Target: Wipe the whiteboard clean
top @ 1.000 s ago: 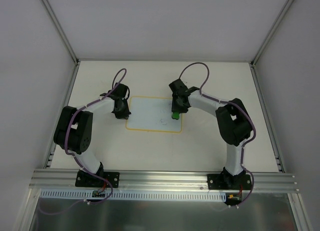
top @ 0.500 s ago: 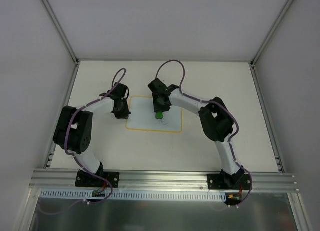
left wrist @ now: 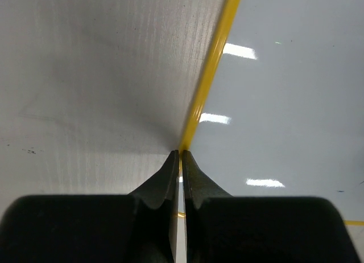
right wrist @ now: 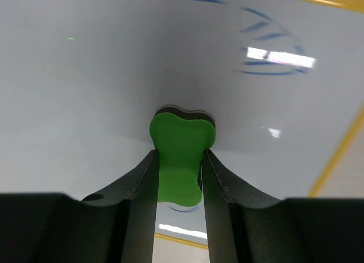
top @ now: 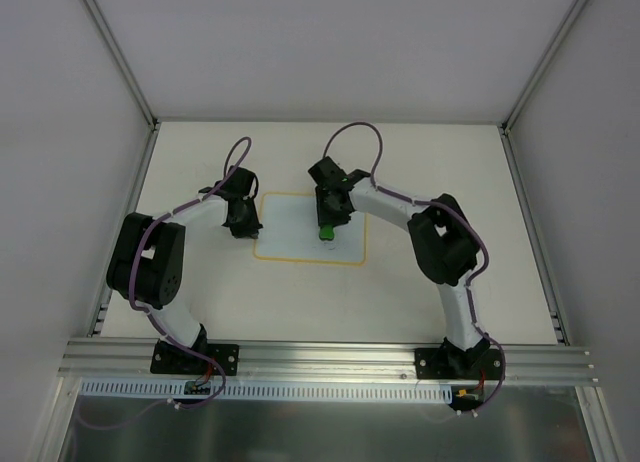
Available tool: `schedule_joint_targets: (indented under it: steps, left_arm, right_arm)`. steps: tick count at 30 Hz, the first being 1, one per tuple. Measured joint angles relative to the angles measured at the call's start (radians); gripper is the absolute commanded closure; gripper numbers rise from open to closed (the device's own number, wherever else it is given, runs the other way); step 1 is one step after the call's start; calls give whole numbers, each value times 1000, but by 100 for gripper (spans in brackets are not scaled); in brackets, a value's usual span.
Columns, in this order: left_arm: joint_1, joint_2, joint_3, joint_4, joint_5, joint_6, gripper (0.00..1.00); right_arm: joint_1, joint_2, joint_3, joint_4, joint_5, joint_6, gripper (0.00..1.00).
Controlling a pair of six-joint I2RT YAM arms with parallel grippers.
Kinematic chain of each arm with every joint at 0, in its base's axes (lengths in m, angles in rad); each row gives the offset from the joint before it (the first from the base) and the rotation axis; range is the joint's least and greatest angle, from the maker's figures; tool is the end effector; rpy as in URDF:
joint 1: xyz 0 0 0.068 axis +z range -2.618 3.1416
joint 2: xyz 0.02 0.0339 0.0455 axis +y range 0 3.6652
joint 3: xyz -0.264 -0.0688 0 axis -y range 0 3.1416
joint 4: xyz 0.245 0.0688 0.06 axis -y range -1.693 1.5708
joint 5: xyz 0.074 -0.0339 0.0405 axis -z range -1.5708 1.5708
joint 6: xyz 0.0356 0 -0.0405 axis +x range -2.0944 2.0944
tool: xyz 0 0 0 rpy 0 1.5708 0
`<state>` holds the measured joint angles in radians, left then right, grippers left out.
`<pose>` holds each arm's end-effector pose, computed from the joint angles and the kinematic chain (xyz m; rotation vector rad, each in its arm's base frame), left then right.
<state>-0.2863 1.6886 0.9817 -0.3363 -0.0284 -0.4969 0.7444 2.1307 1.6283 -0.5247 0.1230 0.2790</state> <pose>0.3183 -0.0926 0.1675 -0.2868 2.6177 -0.2369 0.3416 0.3087 0.1782 -0.5563 2.5409 0.2153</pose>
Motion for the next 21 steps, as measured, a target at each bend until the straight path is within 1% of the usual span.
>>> schedule_joint_targets:
  steps: [4,6,10,13,16,21]
  left_arm:
    - [0,0,-1,0,2,-12,100]
    - [0,0,-1,0,2,-13,100]
    - [0,0,-1,0,3,-16,100]
    - [0,0,-1,0,3,-17,100]
    - [0,0,-1,0,3,-17,100]
    - [0,-2,-2,0,4,-18,100]
  right_arm:
    - [-90,-95,-134,-13,24,-4,100]
    - [-114,-126,-175,-19,35,-4,100]
    - [-108,-150,-211,-11,43,-5,100]
    - [-82,-151,-213,3,33,-4,100]
    - [-21,-133,-193,15,5,-3,100]
    - [117,-38,-65,41,-33,2,100]
